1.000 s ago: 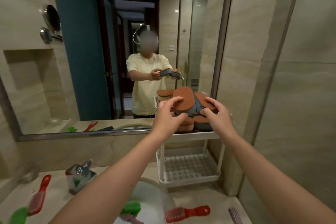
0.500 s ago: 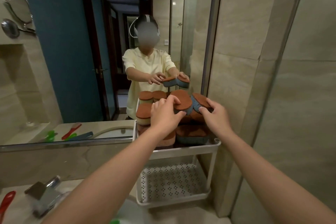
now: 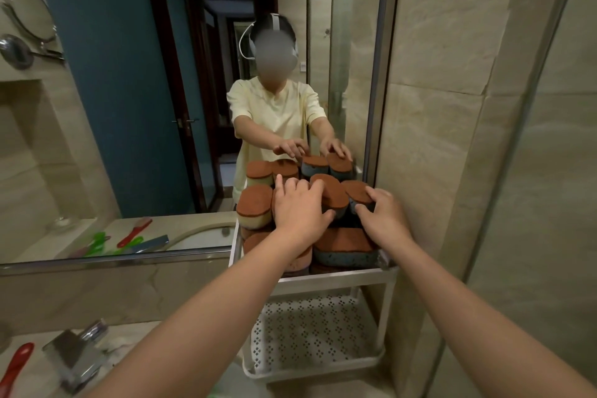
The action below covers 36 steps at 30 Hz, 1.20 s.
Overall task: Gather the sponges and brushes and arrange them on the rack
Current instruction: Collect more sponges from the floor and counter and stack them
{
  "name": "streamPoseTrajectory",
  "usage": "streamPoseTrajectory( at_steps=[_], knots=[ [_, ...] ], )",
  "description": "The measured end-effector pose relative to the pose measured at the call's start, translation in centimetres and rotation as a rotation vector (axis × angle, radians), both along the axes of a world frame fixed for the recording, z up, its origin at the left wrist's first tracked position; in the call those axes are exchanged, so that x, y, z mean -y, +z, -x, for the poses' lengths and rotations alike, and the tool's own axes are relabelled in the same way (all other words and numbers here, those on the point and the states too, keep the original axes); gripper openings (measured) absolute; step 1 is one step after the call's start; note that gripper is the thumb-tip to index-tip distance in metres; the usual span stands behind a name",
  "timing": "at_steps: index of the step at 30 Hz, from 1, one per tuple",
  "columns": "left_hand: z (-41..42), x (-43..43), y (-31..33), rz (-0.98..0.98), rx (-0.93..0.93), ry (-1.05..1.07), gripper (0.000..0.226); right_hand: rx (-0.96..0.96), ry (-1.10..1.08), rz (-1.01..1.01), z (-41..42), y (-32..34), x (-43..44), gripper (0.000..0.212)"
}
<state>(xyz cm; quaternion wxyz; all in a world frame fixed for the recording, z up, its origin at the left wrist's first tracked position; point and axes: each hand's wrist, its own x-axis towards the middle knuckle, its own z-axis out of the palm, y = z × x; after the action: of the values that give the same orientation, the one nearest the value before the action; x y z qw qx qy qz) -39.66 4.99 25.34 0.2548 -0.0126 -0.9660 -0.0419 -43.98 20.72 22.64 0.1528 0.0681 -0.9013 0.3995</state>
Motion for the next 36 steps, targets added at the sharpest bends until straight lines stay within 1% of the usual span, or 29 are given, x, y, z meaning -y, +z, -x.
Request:
streamPoseTrajectory(
  at_steps=[2, 6, 9, 11, 13, 15, 17, 19, 21, 24, 26, 28, 32, 36],
  knots=[
    [0.0, 0.1, -0.2, 0.033, 0.006, 0.019, 0.049, 0.021, 0.002, -0.027, 0.0, -0.3, 0.0, 0.057],
    [-0.1, 0.3, -0.3, 0.031, 0.011, 0.016, 0.046, 0.063, 0.032, -0.060, -0.3, -0.2, 0.0, 0.062],
    [-0.7, 0.3, -0.1, -0.012, 0.047, -0.008, 0.043, 0.099, 0.063, -0.074, -1.1, 0.4, 0.1, 0.067],
    [-1.3, 0.4, 0.1, -0.081, 0.033, -0.037, 0.040, 0.081, 0.043, -0.086, -2.1, 0.8, 0.2, 0.065],
    [-2.1, 0.7, 0.1, -0.237, -0.079, -0.099, 0.032, -0.011, 0.030, -0.075, -3.2, 1.3, 0.7, 0.060],
    [-3.5, 1.0, 0.3, -0.431, -0.209, -0.156, 0.024, -0.137, 0.052, 0.008, -4.6, 1.9, 1.6, 0.052],
    [-5.2, 1.5, 0.3, -0.602, -0.270, -0.179, 0.022, -0.228, 0.104, 0.112, -6.0, 2.6, 3.0, 0.046],
    [-6.9, 2.3, 0.3, -0.762, -0.300, -0.199, 0.022, -0.279, 0.173, 0.181, -7.6, 3.1, 4.7, 0.042],
    [-8.6, 3.6, 0.1, -0.897, -0.357, -0.218, 0.023, -0.281, 0.237, 0.221, -9.1, 3.5, 6.7, 0.039],
    [-11.6, 5.9, -0.3, -1.003, -0.456, -0.171, 0.026, -0.272, 0.334, 0.257, -11.1, 3.8, 10.1, 0.038],
    [-13.7, 7.9, -0.8, -1.026, -0.511, -0.132, 0.030, -0.261, 0.414, 0.268, -12.3, 3.7, 12.6, 0.039],
    [-15.7, 10.0, -1.6, -1.024, -0.538, -0.078, 0.033, -0.235, 0.490, 0.286, -13.4, 3.4, 15.0, 0.039],
    [-20.3, 14.7, -3.8, -1.015, -0.596, 0.092, 0.027, -0.145, 0.652, 0.318, -16.4, 1.4, 20.5, 0.038],
    [-26.2, 18.8, -6.4, -0.996, -0.610, 0.290, 0.029, -0.071, 0.799, 0.315, -20.5, -1.3, 26.1, 0.037]
  ],
)
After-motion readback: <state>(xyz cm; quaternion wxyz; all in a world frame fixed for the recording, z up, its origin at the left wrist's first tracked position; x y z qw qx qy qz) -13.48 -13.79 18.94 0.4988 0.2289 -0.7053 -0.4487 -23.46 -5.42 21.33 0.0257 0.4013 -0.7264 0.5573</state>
